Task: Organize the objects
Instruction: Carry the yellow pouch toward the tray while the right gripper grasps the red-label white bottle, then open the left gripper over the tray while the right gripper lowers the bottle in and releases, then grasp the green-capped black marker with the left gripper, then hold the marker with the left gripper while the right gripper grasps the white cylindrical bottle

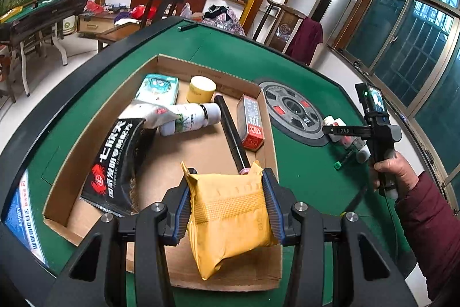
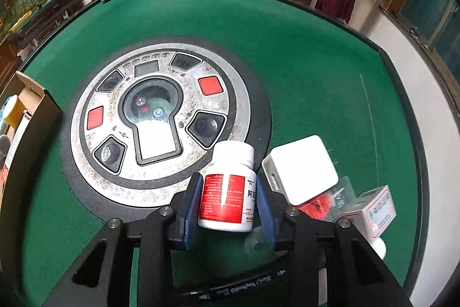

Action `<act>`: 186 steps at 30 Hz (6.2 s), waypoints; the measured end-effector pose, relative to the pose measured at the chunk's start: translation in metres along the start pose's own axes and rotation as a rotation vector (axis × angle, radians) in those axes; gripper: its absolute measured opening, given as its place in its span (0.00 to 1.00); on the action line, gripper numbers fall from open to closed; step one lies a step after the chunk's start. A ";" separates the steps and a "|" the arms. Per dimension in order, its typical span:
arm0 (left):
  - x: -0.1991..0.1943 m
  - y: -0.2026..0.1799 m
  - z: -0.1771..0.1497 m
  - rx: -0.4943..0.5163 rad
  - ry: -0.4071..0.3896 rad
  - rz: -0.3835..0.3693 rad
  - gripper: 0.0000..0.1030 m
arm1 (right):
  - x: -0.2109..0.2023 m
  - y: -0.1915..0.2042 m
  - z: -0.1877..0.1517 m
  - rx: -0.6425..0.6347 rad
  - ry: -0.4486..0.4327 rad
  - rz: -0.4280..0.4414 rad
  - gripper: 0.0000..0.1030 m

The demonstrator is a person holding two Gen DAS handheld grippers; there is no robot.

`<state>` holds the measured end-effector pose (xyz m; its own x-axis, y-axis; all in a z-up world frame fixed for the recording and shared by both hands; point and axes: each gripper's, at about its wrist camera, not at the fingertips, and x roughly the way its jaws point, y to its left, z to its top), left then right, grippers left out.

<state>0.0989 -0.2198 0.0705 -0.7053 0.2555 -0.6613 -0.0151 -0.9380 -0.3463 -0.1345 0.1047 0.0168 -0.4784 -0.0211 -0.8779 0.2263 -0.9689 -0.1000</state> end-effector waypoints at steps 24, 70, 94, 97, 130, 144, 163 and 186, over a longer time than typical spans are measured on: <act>0.060 0.011 0.020 0.025 0.152 0.116 0.43 | -0.086 0.111 -0.010 0.038 -0.041 0.487 0.37; -0.035 0.046 0.003 -0.137 -0.060 -0.062 0.83 | -0.134 0.134 -0.035 0.010 -0.228 0.321 0.88; 0.016 0.009 0.045 -0.041 0.071 0.034 0.83 | -0.131 -0.009 -0.102 0.360 -0.269 0.265 0.89; 0.008 -0.024 0.042 0.067 0.062 0.038 0.84 | -0.128 -0.032 -0.106 0.419 -0.297 0.195 0.89; 0.212 -0.256 -0.006 0.653 0.322 -0.090 0.14 | -0.075 -0.152 -0.157 0.855 -0.258 0.150 0.91; 0.198 -0.238 -0.012 0.669 0.267 0.023 0.27 | -0.076 -0.145 -0.153 0.802 -0.251 0.103 0.91; 0.053 -0.152 -0.006 0.301 0.075 -0.169 0.14 | -0.074 -0.136 -0.149 0.746 -0.267 0.067 0.92; 0.002 -0.049 -0.006 0.122 0.001 -0.134 0.14 | -0.066 -0.096 -0.111 0.660 -0.117 0.034 0.36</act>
<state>0.1026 -0.1720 0.0825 -0.6904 0.3804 -0.6154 -0.1947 -0.9169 -0.3483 -0.0304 0.2260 0.0327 -0.5773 -0.0449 -0.8153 -0.3058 -0.9139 0.2669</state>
